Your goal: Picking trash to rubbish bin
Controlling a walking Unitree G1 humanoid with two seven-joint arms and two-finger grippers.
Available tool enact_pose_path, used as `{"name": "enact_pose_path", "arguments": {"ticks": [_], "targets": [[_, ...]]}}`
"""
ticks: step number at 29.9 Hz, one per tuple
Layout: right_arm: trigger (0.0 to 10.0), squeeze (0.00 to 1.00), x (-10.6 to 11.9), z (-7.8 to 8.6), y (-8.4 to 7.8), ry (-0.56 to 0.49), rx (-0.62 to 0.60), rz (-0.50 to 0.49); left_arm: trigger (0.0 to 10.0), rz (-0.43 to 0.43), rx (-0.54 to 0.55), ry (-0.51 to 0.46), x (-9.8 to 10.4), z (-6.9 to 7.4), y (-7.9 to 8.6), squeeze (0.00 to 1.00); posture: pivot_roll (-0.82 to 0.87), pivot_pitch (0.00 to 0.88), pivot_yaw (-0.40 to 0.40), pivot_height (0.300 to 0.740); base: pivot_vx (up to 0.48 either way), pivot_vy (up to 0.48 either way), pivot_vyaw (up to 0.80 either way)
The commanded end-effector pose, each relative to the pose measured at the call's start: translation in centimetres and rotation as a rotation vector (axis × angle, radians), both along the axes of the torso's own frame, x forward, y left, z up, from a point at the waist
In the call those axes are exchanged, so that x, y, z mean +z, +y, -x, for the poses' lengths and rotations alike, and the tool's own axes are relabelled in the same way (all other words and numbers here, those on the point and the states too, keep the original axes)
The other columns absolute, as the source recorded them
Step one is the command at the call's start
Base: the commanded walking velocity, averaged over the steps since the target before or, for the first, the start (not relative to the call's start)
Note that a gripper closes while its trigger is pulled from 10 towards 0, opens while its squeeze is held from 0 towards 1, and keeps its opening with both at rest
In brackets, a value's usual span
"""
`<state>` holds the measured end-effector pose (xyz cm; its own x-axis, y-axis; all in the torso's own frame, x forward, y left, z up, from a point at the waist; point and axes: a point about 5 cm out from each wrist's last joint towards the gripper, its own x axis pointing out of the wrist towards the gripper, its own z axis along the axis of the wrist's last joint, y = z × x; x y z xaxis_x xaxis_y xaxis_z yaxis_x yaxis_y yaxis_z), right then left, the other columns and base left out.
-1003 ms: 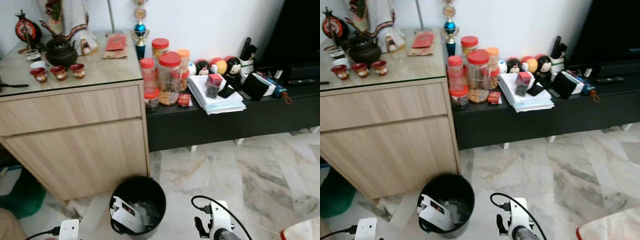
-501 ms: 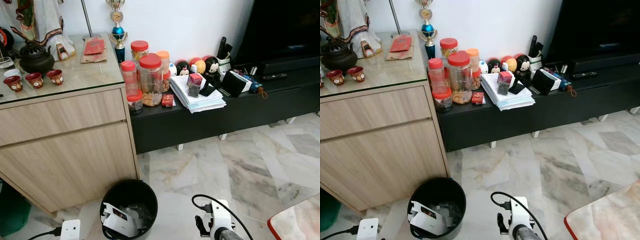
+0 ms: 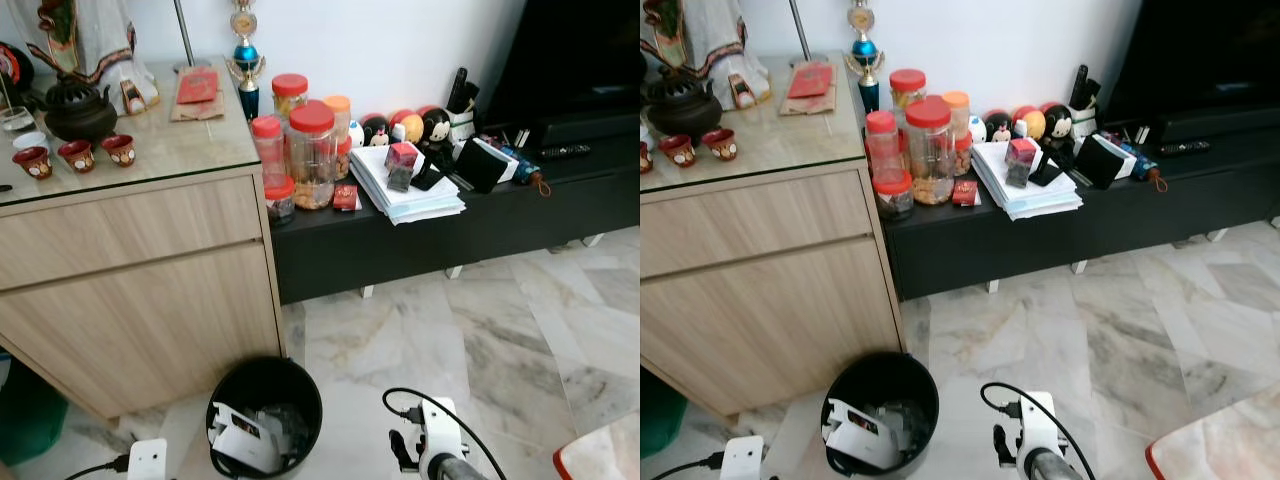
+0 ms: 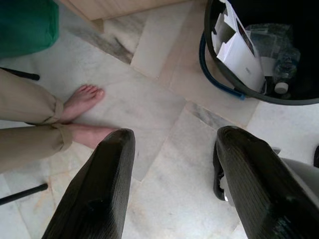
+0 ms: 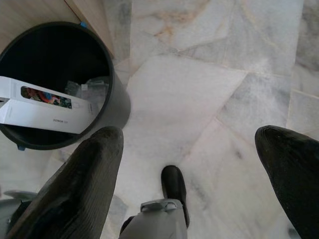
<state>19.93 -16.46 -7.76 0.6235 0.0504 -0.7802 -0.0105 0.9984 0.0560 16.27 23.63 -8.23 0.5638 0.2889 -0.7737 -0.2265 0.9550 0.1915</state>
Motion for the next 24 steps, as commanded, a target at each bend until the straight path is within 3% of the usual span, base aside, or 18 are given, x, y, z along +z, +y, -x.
{"name": "enact_pose_path", "arguments": {"ticks": [1,24], "targets": [[10.0,0.00,-0.14,0.21,0.21,0.012,0.000,-0.006,10.0,-0.002,0.014,0.008,-0.04,0.33,0.43,0.00,0.07,0.000,0.021,0.740,-0.307,0.371,-0.73],[10.0,0.00,-0.21,0.35,0.25,0.015,0.001,-0.006,10.0,-0.019,0.005,0.016,-0.02,0.44,0.70,0.00,0.07,0.000,0.020,0.740,0.000,0.056,-0.73]]}}
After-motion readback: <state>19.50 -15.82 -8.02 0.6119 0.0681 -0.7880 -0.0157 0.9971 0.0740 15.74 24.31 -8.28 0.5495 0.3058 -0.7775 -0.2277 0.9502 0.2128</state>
